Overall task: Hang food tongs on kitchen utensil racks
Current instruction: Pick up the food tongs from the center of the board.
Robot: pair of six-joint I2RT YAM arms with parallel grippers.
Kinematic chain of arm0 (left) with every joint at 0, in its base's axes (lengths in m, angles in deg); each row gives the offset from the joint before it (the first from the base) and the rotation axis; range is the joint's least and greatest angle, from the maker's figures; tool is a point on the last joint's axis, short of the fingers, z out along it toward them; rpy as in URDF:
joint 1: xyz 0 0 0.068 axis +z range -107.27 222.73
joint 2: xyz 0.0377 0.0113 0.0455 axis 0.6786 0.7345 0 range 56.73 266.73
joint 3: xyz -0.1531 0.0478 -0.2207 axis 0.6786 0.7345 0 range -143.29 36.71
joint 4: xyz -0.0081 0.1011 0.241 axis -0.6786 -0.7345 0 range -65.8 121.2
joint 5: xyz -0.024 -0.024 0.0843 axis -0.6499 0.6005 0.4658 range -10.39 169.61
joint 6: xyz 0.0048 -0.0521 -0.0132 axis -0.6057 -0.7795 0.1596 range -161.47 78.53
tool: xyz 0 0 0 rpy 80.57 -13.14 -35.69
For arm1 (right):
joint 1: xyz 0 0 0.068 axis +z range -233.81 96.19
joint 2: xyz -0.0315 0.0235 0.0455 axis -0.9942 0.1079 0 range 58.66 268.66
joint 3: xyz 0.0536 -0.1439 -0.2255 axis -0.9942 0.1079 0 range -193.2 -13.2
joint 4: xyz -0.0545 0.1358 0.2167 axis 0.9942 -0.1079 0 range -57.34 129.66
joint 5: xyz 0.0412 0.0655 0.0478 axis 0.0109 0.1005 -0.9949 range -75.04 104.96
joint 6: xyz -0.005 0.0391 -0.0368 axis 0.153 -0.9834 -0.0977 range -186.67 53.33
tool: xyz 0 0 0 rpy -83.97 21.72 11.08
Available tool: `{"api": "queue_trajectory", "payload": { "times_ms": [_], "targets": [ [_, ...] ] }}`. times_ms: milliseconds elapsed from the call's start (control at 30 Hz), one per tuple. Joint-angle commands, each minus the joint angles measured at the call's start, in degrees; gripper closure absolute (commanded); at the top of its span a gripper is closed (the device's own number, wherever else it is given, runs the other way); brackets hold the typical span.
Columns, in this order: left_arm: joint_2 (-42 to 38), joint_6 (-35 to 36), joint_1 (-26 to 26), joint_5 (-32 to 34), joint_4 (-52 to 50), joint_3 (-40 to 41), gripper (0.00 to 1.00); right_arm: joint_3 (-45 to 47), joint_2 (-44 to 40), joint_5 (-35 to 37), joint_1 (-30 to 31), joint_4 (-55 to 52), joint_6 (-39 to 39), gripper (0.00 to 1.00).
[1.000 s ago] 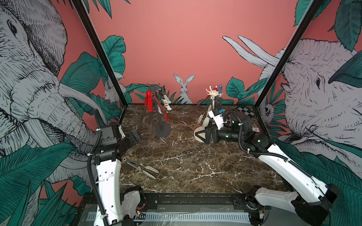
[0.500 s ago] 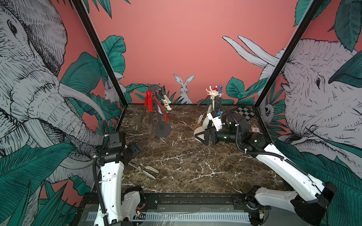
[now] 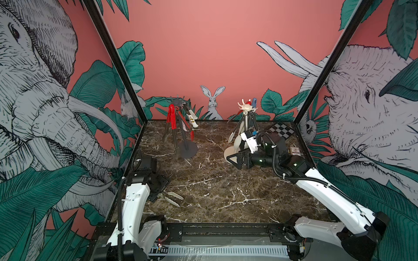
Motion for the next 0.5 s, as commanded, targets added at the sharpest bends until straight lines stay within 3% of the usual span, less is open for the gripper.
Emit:
{"api": "queue_trajectory", "payload": {
  "times_ms": [0, 467],
  "targets": [
    [-0.94, -3.23, -0.18, 2.64, -2.31, 1.17, 0.23, 0.91, -1.19, 0.27, -0.55, 2.3, -0.15, 0.01],
    [5.43, -4.92, -0.22, 5.88, 2.92, 4.68, 0.45, 0.78, -0.59, -1.11, -1.52, 2.81, -0.5, 0.01]
  ]
}}
